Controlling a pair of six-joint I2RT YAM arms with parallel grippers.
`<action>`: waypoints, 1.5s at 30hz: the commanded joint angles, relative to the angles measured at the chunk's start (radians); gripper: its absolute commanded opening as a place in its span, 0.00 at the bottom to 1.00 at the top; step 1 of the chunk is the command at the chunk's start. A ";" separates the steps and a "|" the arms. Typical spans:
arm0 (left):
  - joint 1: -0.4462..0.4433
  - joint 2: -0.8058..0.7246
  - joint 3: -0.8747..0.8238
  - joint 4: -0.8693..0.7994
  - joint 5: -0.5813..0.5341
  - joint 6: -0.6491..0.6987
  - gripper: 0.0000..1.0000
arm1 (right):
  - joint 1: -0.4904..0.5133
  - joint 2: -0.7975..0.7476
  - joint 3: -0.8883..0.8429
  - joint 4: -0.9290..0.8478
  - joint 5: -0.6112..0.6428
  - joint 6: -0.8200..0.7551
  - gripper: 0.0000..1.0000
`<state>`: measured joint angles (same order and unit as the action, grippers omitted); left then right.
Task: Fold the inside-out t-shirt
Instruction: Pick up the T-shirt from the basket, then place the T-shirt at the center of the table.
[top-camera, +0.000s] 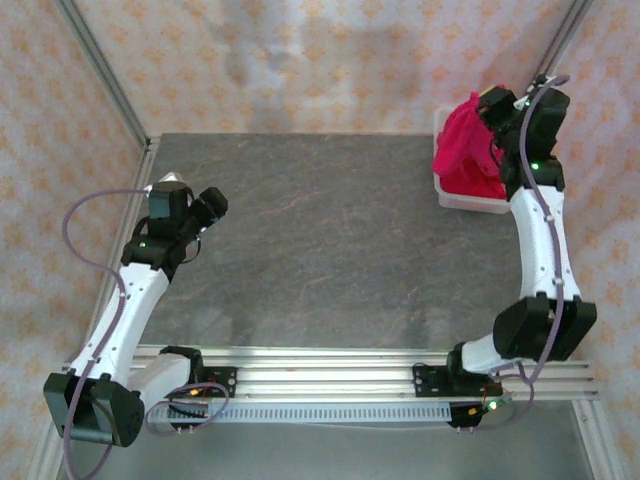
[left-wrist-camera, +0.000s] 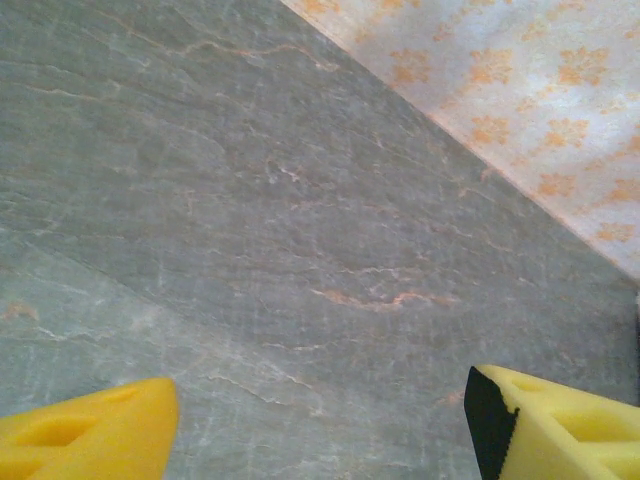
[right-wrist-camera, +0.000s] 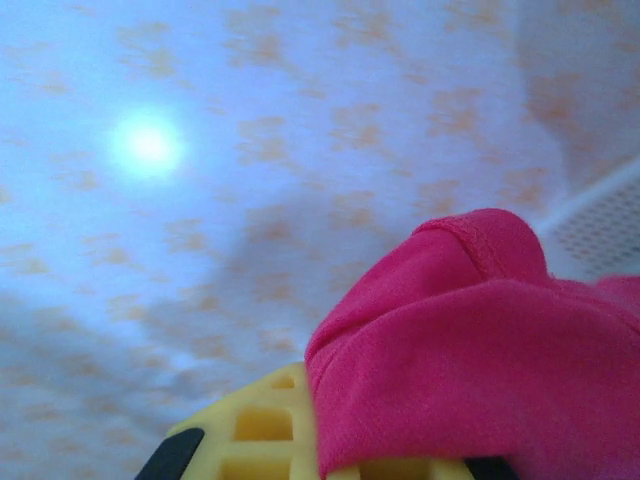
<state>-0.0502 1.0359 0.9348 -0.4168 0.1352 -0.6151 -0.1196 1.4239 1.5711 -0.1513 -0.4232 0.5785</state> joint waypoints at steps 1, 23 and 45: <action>0.004 -0.022 0.003 -0.009 0.063 -0.020 0.77 | 0.042 -0.122 0.075 0.096 -0.085 -0.003 0.00; 0.003 0.006 -0.061 0.095 0.202 -0.045 0.72 | 0.672 0.133 0.027 -0.042 0.036 -0.039 0.06; -0.358 0.421 -0.013 0.218 0.127 -0.015 0.72 | 0.487 -0.051 -0.571 -0.328 0.012 -0.086 0.65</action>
<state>-0.3878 1.3991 0.8474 -0.2440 0.2909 -0.6537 0.3641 1.4086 1.0687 -0.4412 -0.4301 0.5110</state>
